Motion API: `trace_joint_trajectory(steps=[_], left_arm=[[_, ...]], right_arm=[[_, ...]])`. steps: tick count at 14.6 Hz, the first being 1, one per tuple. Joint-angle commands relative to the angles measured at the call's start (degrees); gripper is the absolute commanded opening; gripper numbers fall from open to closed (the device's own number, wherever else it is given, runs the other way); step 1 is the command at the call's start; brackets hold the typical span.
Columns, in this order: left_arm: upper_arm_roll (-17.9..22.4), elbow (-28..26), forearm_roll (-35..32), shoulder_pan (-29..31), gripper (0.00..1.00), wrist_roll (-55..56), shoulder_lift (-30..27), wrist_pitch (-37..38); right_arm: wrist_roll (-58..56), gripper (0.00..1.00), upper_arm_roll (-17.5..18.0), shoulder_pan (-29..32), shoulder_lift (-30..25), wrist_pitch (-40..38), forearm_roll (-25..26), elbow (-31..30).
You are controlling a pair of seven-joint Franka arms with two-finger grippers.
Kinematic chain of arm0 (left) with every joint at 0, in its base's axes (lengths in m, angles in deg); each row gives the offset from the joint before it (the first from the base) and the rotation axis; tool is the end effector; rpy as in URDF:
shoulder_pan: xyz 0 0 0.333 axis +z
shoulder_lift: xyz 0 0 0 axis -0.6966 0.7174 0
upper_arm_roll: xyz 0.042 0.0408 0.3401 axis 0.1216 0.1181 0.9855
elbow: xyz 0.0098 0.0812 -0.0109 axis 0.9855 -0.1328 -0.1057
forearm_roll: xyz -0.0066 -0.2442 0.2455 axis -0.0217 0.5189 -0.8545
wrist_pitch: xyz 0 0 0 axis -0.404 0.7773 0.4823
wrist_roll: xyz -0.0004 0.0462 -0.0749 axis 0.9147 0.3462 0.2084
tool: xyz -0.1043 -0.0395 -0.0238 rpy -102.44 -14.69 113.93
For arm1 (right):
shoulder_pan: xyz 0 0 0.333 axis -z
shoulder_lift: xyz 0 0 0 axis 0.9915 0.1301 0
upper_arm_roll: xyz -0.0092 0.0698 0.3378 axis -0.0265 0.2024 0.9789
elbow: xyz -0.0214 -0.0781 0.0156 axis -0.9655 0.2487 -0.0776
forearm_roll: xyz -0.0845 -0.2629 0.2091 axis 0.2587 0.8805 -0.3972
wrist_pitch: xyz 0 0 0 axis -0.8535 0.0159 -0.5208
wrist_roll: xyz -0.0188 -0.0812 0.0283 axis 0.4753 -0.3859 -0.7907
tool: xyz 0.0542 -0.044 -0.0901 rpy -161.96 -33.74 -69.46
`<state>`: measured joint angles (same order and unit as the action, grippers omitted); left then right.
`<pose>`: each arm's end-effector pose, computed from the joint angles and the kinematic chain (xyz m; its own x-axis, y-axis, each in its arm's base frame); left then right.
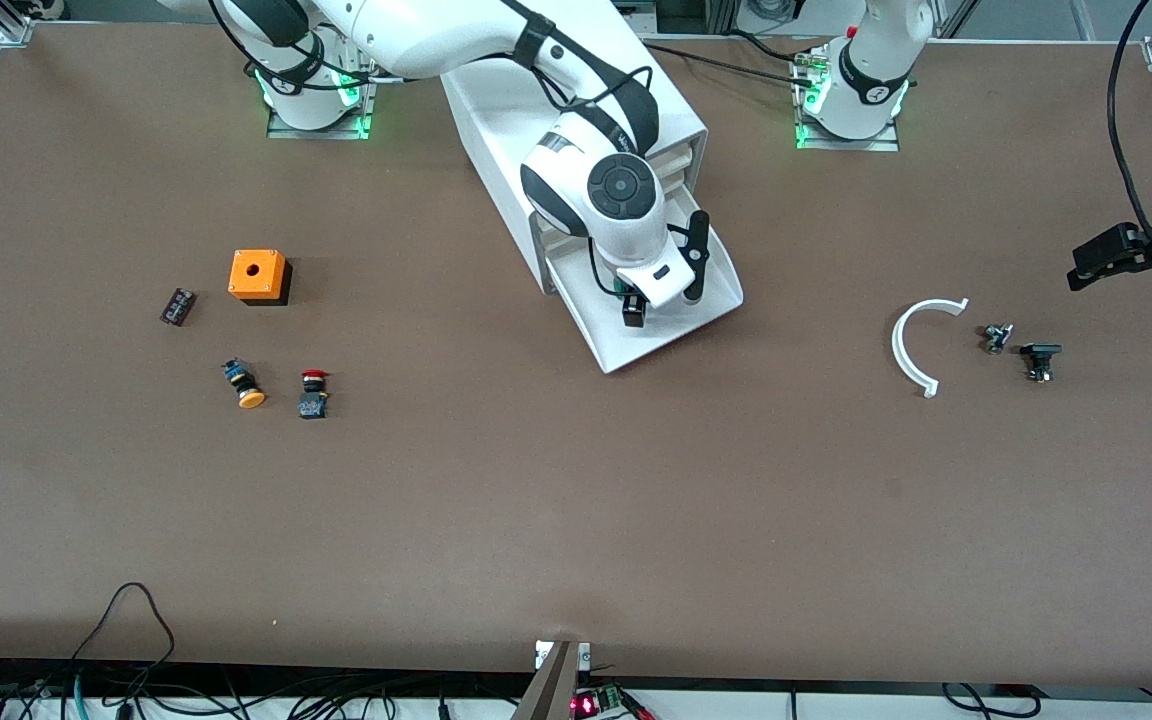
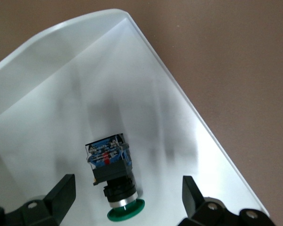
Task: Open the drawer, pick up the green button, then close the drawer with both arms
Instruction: 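Release the drawer with the left gripper while the right gripper reaches inside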
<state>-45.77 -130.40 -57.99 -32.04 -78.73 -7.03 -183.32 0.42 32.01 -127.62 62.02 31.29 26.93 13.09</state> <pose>0.5258 0.0498 0.6140 0.9996 0.0273 -0.0068 0.0272 -0.9994 -0.0200 0.4641 0.5875 0.3189 0.1282 0.9852 0.1136 0.9847 -0.1128 -0.1325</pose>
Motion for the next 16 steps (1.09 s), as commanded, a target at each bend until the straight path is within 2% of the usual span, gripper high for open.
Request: trace_joint_trajectory(steps=[1, 9, 10, 11, 14, 16], left_arm=[[0.0, 0.0, -1.5, -0.2, 1.00, 0.7, -0.4, 0.8], [0.0, 0.0, -1.4, -0.2, 1.00, 0.7, -0.4, 0.8], [0.0, 0.0, -1.4, -0.2, 1.00, 0.7, -0.4, 0.8], [0.0, 0.0, -1.4, -0.2, 1.00, 0.7, -0.4, 0.8], [0.0, 0.1, -1.4, -0.2, 1.00, 0.7, -0.4, 0.8], [0.0, 0.1, -1.4, -0.2, 1.00, 0.6, -0.3, 0.8]], right_arm=[[-0.8, 1.00, -0.6, -0.9, 1.5, -0.3, 0.7, 2.1], [-2.7, 1.00, -1.1, -2.1, 2.5, -0.7, 1.8, 2.0], [-2.8, 0.95, -1.1, -2.1, 2.6, -0.7, 1.8, 2.0], [-3.0, 0.86, -1.1, -2.2, 2.7, -0.6, 2.8, 2.0], [-2.5, 0.84, -1.1, -2.9, 2.8, -0.6, 3.9, 2.0], [-2.8, 0.73, -1.1, -3.0, 3.2, -0.6, 4.2, 2.0]])
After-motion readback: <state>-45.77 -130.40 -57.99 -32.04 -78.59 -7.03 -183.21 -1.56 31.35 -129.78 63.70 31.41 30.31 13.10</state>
